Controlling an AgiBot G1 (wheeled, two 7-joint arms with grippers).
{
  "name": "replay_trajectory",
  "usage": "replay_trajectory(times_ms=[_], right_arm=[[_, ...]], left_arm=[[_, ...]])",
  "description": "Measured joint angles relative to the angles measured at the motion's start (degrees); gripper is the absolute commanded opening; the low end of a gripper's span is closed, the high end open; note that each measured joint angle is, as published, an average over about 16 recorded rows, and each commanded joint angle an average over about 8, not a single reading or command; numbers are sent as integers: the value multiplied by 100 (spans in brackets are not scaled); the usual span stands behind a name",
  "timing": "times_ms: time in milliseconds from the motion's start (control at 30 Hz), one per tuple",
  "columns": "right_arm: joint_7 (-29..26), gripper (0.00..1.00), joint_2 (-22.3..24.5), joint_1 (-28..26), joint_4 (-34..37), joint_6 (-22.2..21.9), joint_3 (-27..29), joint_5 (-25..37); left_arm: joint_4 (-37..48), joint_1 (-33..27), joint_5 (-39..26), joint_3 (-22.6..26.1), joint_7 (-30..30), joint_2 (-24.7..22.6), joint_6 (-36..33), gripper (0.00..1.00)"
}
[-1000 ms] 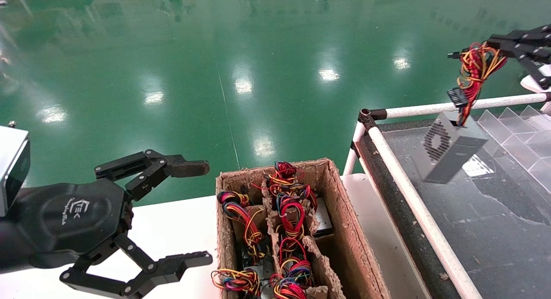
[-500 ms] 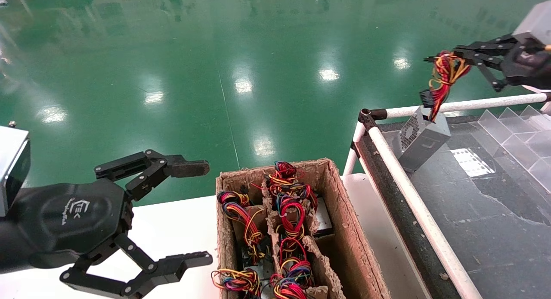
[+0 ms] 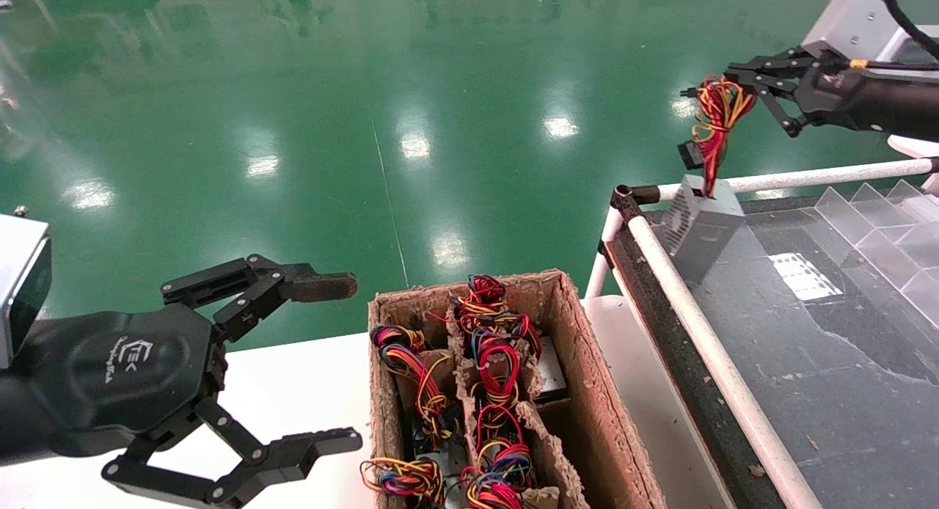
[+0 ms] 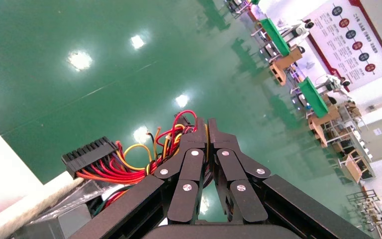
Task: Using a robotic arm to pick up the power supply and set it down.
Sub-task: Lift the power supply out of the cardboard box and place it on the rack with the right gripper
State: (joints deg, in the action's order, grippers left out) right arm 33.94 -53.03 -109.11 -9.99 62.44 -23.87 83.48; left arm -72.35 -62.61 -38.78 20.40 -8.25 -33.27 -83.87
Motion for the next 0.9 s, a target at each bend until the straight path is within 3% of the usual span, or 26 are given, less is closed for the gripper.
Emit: replay_trajectory(times_ms=[900], right_arm=[[848, 0, -479, -368, 779, -534, -22, 59]], left_arm=[[0, 0, 1, 2, 1, 1, 1, 100]])
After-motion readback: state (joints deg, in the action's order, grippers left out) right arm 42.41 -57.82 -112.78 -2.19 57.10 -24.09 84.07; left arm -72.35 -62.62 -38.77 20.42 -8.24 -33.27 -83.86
